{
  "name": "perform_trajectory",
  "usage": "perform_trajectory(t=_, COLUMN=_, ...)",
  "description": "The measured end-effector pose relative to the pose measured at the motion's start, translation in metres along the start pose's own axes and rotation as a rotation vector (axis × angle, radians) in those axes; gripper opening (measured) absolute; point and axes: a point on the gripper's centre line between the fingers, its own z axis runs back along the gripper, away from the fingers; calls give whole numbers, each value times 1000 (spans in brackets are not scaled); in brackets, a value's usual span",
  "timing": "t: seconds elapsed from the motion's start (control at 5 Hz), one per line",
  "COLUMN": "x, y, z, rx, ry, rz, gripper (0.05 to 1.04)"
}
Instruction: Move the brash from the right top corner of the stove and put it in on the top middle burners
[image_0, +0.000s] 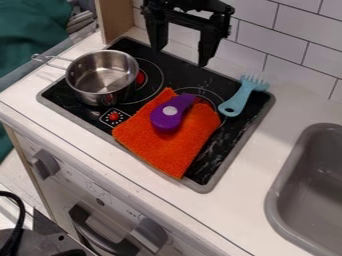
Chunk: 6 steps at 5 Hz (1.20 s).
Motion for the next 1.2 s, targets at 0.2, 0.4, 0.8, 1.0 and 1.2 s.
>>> perform_trajectory(t=0.2, x=-3, y=-1, z=-10, rx=3, ry=38, rz=7, gripper=1005)
perform_trajectory(t=0.4, x=0, y=-28, z=-7, rx=10, ry=45, rz=-50, gripper=1005)
perform_trajectory(t=0.8, x=29, y=-93, z=-44, rx=6, ry=72, rz=-193, gripper=1005)
perform_trajectory(t=1.0, x=36, y=-109, z=-60, rx=0, ry=92, rz=-225, gripper=1005)
perform_trajectory(t=1.2, x=44, y=-110, z=-74, rx=3, ry=102, rz=-248, gripper=1005)
